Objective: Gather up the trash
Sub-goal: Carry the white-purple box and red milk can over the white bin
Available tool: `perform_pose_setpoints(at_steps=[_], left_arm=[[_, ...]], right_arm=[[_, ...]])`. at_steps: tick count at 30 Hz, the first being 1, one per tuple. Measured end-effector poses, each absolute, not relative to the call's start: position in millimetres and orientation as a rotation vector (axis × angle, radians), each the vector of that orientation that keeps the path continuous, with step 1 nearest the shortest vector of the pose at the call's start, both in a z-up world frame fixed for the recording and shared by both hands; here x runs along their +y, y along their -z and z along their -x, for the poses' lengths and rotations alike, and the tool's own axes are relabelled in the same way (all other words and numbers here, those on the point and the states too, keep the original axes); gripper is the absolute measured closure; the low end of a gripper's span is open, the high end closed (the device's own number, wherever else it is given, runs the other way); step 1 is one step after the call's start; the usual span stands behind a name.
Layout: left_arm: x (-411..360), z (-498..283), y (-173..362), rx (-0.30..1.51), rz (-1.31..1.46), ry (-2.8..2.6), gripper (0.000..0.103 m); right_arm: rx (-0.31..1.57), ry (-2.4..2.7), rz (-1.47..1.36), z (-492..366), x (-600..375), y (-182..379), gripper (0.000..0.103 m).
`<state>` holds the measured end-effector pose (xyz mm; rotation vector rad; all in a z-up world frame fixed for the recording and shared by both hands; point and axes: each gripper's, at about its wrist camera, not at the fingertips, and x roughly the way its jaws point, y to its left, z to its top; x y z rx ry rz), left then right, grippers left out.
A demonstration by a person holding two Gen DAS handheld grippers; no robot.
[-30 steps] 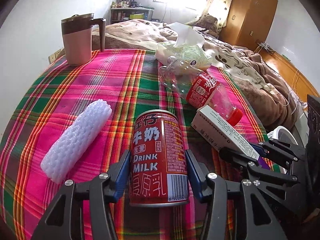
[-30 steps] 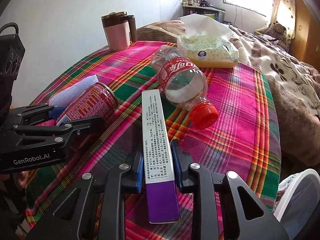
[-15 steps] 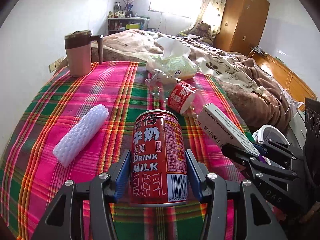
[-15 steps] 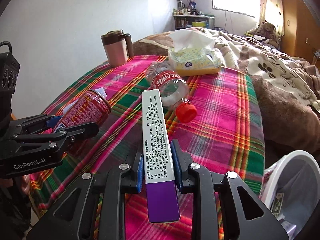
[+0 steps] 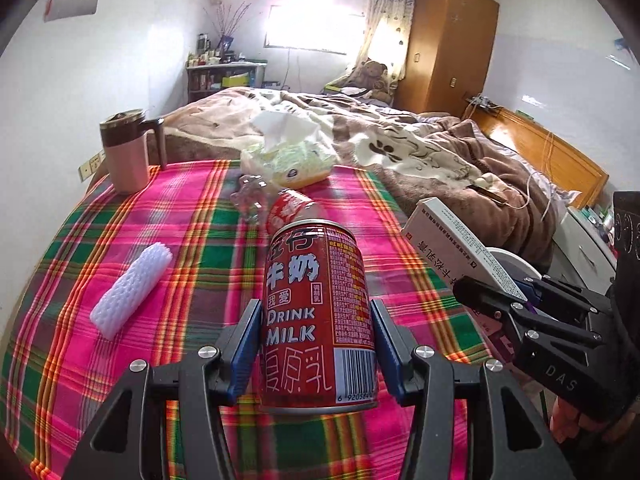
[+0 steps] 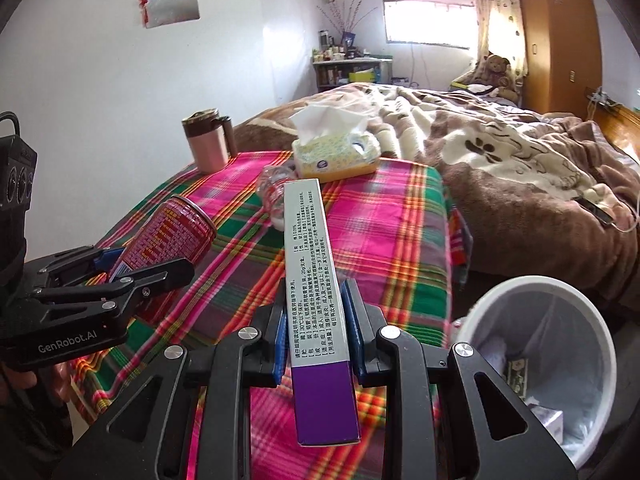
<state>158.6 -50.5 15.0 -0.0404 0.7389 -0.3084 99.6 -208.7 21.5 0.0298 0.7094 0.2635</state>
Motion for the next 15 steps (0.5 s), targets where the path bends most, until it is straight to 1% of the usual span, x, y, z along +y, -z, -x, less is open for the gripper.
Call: perform_pose_setpoints(at_steps=[15], left_arm=[[-126.9,-137.5,-28.2,0.697,-0.01,0.463,0.05]], right_arm=[[0.672,-0.083,-0.078,-67.6,-273.9,-29.1,0.078]])
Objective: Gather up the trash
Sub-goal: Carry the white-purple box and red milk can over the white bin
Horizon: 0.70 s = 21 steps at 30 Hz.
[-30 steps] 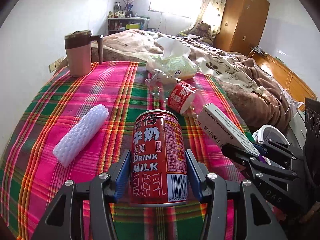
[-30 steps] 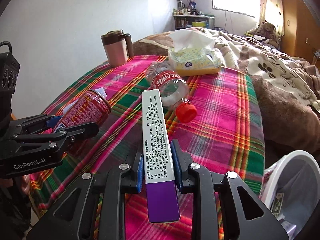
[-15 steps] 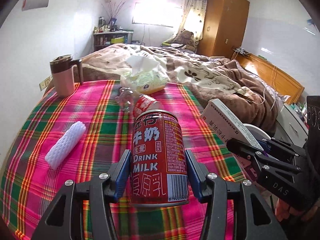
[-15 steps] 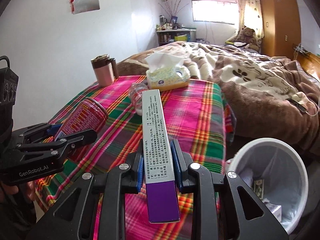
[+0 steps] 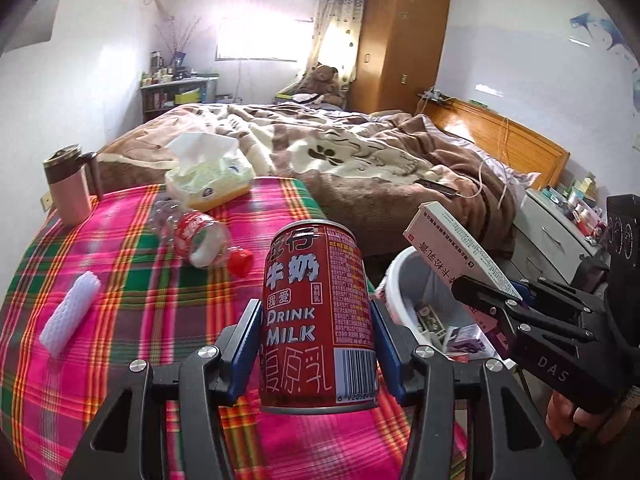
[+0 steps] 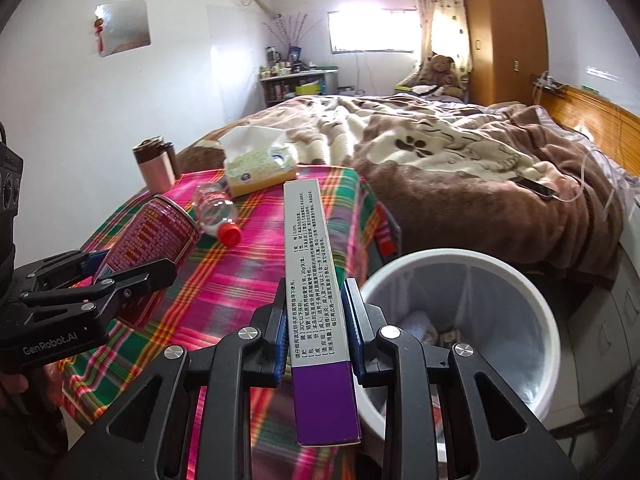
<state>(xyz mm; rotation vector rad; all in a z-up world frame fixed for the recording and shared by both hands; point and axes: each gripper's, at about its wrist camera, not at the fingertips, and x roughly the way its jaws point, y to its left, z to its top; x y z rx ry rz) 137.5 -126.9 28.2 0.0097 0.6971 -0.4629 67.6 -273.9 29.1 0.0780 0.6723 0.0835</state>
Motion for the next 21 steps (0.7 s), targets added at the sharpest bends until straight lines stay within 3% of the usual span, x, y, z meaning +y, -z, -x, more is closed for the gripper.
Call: perform_pose_setpoints(at_steps=[21], left_arm=[[-244.6,-141.3,-14.9,0.739,-0.076,0.671,0.05]], right_arm=[[0.729,0.178,-0.155,-54.1,-359.1,-10.7,0.078]])
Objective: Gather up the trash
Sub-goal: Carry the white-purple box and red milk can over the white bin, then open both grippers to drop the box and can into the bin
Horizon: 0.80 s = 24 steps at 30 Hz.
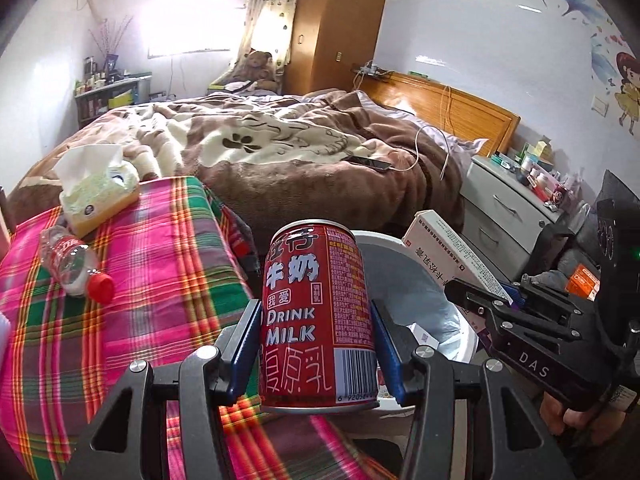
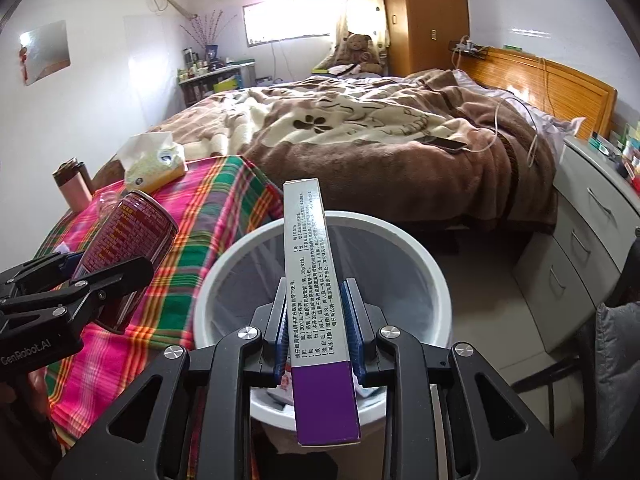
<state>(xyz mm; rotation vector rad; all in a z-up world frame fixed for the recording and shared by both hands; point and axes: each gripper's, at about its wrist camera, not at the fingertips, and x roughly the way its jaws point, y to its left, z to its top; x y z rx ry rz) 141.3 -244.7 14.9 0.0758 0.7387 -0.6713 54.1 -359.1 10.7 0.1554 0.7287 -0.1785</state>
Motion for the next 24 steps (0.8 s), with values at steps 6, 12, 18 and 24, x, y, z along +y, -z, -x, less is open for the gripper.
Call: perform_pose_setpoints(at_steps=[6,12,18,24], left_arm=[[-265.9,-143.2,-8.1,0.758,-0.1,0.695,0.05],[-277.7,-146.9,-2.1,0.769,-0.117,0.709,0.05],[-286.3,-158.0,6.6,0.802,-0.099,0.715,0.05],[-291.3,-163.8,13.0,0.828,-0.079,0.727,0.05]], right_arm=[[0.751,0.208,-0.179,-53.1,-371.6,-3.2,0.078],[0.776,0.224,-0.183,-55.0,-379.7,4.0,0.077],[0.809,0.243,-0.206,-60.4,-387.9,13.4,0.077],[0.837,0.248,-0.216,-63.4,-390.9,18.7,0.077]])
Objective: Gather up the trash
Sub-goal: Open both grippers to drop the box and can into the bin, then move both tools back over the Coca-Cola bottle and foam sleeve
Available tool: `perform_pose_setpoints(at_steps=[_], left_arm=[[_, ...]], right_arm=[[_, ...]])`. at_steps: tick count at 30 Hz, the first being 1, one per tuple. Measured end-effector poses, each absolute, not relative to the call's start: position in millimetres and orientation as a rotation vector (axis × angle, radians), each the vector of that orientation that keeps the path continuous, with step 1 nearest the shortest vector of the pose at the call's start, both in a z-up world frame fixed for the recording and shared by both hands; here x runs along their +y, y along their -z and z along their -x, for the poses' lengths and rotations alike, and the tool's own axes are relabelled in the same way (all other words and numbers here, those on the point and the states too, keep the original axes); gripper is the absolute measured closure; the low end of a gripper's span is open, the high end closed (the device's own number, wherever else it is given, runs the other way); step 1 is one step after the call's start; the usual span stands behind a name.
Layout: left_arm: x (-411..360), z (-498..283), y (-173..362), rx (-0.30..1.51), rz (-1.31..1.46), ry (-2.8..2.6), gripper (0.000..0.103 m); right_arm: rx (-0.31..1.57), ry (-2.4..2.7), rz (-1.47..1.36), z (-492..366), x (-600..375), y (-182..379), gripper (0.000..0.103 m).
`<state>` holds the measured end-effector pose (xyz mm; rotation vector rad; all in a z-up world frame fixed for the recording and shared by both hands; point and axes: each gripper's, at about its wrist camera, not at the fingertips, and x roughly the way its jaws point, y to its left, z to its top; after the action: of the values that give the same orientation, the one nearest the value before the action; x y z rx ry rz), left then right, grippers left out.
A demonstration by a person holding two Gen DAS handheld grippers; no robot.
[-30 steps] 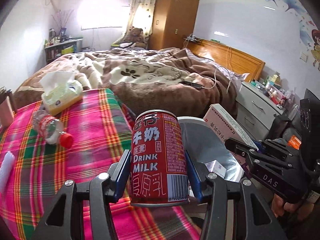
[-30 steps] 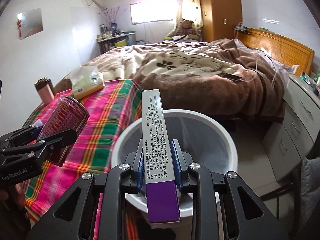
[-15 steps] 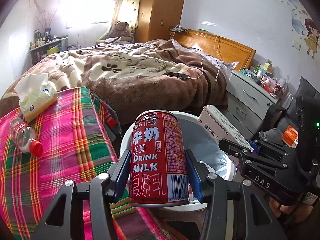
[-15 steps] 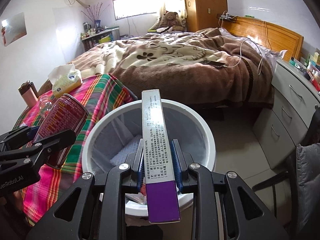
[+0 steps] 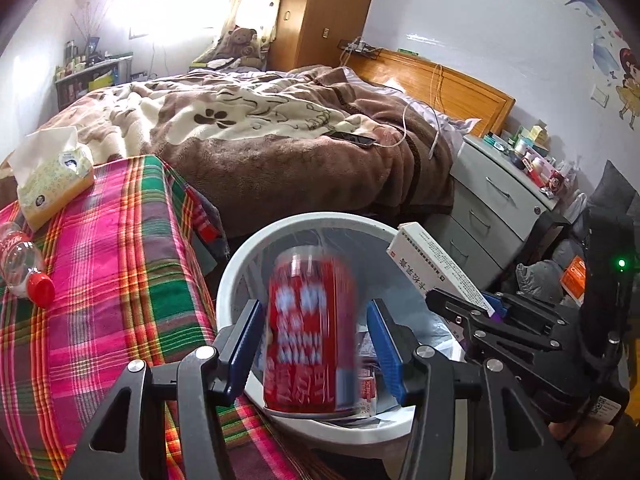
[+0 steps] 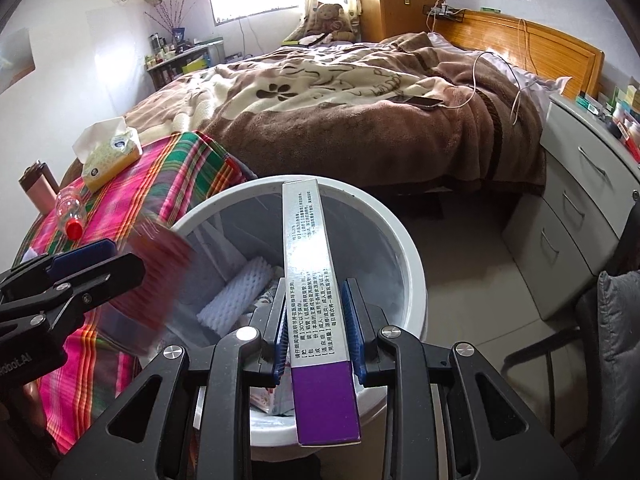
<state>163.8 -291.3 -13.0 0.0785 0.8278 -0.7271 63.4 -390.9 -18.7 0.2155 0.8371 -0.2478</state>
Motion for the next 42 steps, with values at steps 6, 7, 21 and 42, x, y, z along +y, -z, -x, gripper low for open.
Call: perform_pose_setpoints(at_steps=[6,7,21,42], left_arm=[[-285.0,-161.3,8.2,0.802,-0.078,0.712,0.047],[-283.4,-161.6,7.6,0.803,-0.077,0.706,0.047],[-242.5,-154.2,-11.7,0.748,-0.054,0.652,0.047],[-146.2,-150.8,-30.4,0.67,-0.022,0.483,0.047]], right_arm=[[0.833,0.247,-0.224,-61.6,-390.3,16.6,0.054],[0.826,0.244,-0.225,-60.8,-389.4,15.1,0.052],[0.78,0.222,-0.204,-61.1,-372.7,1.6,0.052],[0.683,0.087,-0.171,-74.7,-312.8,-19.5,0.051]])
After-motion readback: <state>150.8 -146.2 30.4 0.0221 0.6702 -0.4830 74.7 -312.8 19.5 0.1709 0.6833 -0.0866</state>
